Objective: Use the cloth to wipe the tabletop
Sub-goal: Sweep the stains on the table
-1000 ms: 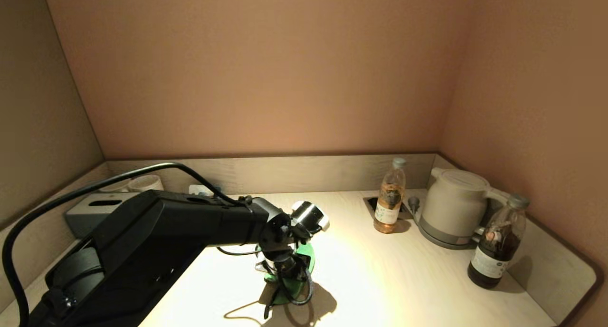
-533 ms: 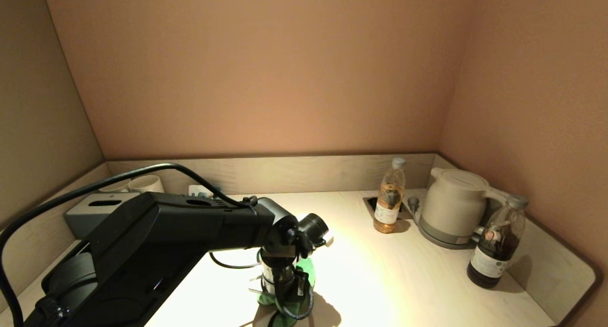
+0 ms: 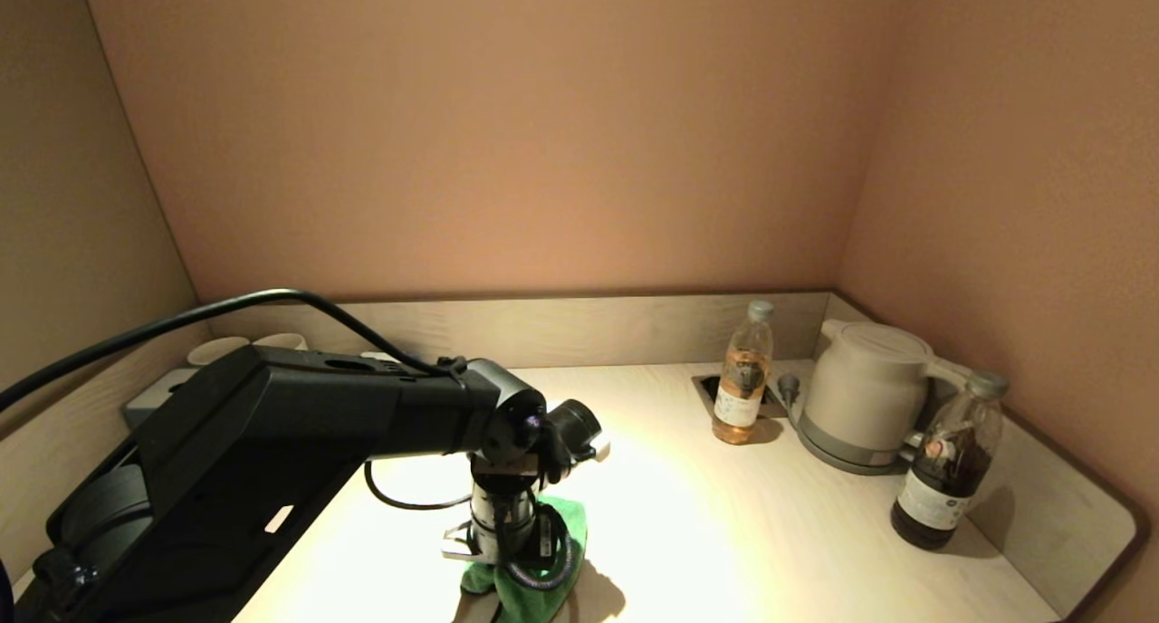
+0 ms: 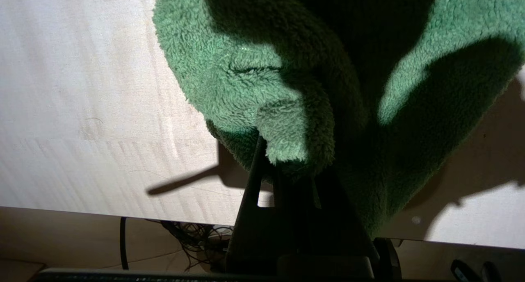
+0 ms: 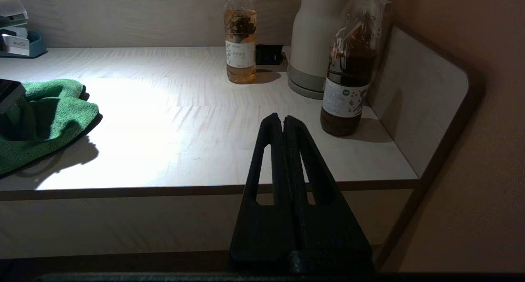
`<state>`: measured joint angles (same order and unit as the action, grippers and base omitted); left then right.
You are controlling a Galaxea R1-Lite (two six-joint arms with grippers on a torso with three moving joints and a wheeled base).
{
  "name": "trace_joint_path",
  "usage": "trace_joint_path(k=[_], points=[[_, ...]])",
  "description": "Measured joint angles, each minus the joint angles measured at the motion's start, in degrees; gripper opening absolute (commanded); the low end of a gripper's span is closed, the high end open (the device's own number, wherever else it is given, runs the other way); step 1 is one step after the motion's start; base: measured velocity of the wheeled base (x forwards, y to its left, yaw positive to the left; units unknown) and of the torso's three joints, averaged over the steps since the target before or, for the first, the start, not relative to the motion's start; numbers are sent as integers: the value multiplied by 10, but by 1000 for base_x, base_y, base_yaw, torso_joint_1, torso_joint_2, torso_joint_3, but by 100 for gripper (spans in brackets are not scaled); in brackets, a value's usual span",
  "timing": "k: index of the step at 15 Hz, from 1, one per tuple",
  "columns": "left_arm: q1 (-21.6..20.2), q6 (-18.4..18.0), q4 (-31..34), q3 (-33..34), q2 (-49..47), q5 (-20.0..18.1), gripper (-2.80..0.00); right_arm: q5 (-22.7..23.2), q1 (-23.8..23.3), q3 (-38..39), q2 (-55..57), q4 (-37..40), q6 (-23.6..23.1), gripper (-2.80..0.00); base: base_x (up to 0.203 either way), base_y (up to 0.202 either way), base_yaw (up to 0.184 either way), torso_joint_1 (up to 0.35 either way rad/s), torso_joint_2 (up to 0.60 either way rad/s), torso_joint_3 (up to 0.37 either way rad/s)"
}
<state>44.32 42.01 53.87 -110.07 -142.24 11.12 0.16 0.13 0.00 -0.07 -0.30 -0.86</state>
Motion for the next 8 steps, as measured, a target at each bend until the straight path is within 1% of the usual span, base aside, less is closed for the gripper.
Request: trace_joint_path(k=[3,6,7,8], points=[[-33,-11,-11,-15,-11,2,-280,0,0,0,0,0,0,-280,0,0,0,0,0,0],[-77,-29,-27,-18,-23,1,-280,0,0,0,0,0,0,-280,0,0,0,0,0,0],[-84,-37,-39,-18,-26,2,-280,0,0,0,0,0,0,-280,0,0,0,0,0,0],[-90,-53,-66,-18,-29,2,-280,0,0,0,0,0,0,-280,0,0,0,0,0,0]])
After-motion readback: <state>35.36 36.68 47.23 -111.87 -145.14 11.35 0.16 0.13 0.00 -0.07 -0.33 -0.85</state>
